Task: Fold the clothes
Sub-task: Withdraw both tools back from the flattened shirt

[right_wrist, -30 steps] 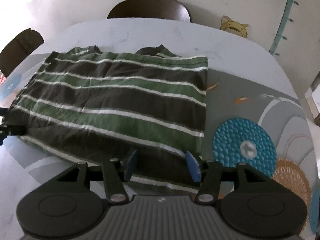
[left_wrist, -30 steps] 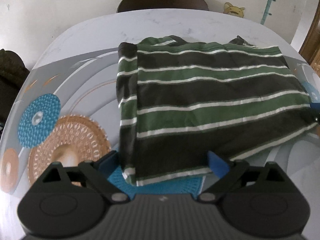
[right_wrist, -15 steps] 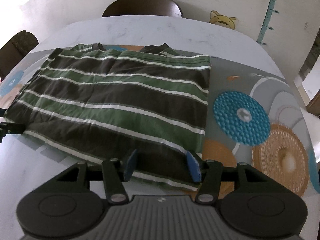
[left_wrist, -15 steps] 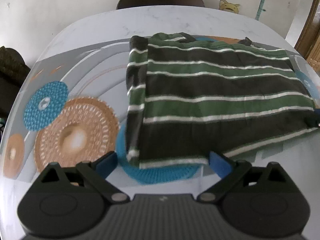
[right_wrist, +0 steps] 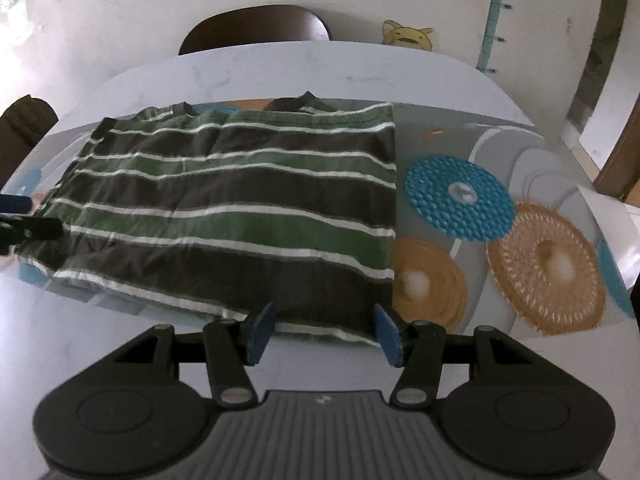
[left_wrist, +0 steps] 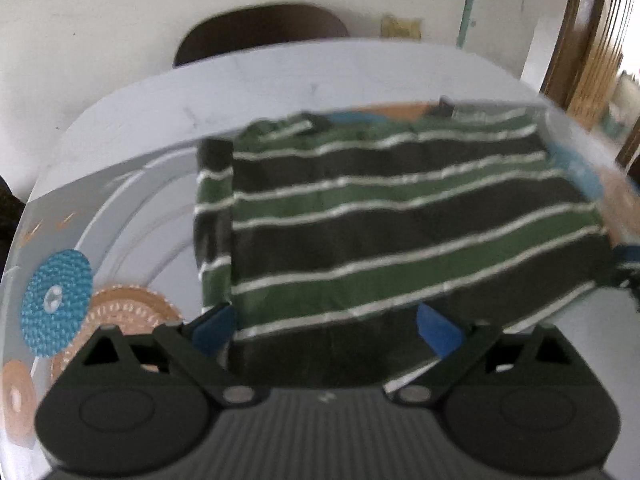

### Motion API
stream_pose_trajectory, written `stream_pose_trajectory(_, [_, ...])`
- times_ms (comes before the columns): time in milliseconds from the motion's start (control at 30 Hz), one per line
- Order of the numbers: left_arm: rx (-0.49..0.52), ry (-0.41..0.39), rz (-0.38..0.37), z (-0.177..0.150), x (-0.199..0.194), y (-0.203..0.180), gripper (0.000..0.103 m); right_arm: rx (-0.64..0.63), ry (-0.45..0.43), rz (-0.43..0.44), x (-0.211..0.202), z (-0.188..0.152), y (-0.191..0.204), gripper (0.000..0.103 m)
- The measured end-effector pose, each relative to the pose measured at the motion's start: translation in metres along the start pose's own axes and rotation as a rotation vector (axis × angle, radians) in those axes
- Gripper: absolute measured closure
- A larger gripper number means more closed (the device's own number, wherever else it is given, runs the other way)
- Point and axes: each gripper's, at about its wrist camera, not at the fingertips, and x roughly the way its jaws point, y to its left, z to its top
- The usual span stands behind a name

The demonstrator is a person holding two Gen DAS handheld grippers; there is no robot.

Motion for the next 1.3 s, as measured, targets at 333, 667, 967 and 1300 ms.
stream_pose_trajectory(333, [-0.03, 0.012, 0.032, -0.016, 0.008, -0.004, 0.0, -0.005, 0.019, -0.001, 0.012, 0.0, -0.012, 0.028])
stream_pose_trajectory(667, [-0.057, 0.038, 0.092, -0.006, -0.01, -0.015, 0.0, 0.044, 0.021, 0.008, -0.004, 0.001, -0.015, 0.028])
stream_pose_trajectory(967, [-0.04, -0.041, 0.122, -0.018, -0.035, -0.02, 0.0, 0.243, 0.018, 0.066, -0.02, -0.007, -0.031, 0.027])
stream_pose_trajectory(1300, [-0.09, 0.002, 0.053, -0.015, -0.026, -0.007, 0.0, 0.268, 0.008, 0.04, -0.026, -0.011, -0.023, 0.027])
